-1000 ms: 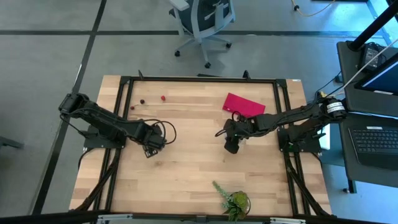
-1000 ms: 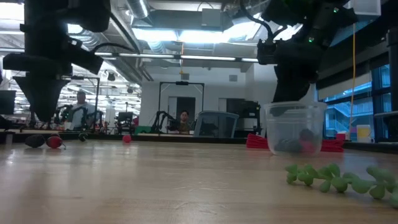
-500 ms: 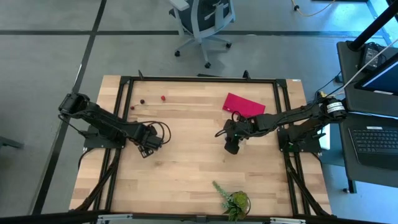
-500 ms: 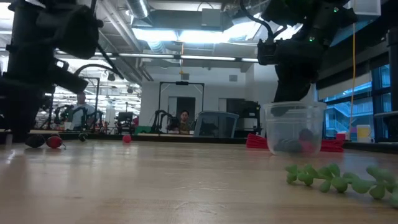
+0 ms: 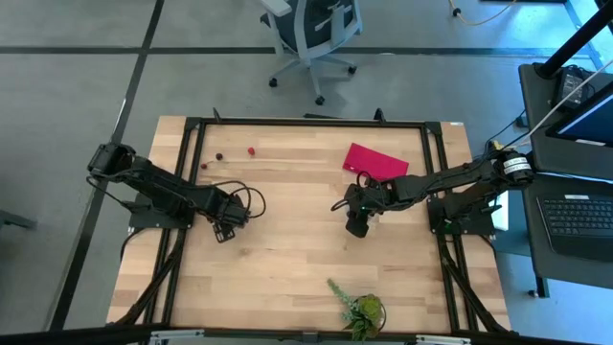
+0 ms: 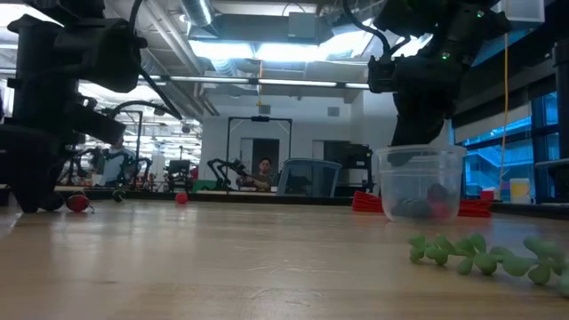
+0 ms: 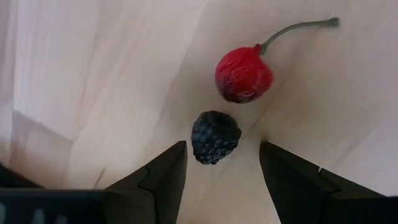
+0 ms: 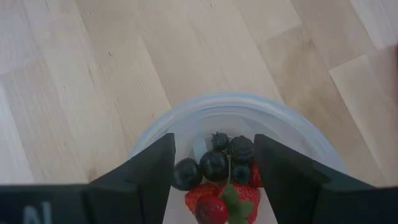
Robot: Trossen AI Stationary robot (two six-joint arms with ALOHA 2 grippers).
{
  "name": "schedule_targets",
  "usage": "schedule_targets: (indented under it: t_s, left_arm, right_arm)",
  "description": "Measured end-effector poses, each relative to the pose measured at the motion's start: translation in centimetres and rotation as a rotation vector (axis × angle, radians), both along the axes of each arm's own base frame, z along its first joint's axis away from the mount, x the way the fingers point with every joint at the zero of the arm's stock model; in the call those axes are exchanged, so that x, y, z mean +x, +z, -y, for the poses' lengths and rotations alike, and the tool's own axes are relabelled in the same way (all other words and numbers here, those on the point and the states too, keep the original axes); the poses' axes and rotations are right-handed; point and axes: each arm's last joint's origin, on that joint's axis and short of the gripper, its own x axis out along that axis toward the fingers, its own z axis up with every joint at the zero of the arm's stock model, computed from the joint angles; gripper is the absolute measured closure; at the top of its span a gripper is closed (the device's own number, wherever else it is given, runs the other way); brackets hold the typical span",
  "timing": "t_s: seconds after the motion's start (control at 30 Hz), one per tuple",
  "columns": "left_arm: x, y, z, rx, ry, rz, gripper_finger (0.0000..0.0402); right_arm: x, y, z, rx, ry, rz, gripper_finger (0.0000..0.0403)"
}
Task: Pick and placing Produce into tupperware
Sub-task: Put the blackberry into the transparent container
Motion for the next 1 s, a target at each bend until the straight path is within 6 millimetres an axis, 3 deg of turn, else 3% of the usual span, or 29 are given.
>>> schedule_targets:
  t_s: [0.73, 1.0]
  left_arm:
    - [0.5, -0.2, -1.9, -0.138, -0.13, -0.014, 0.0206]
    - [0.6, -0.2, -1.9, -0.158, -0.14, -0.005, 0.0285]
  right_arm:
    - [0.0, 0.0, -0.1, 0.024, 0.012, -0.003, 0.0182]
    - [0.0, 0.0, -0.1, 0.025, 0.012, -0.003, 0.0182]
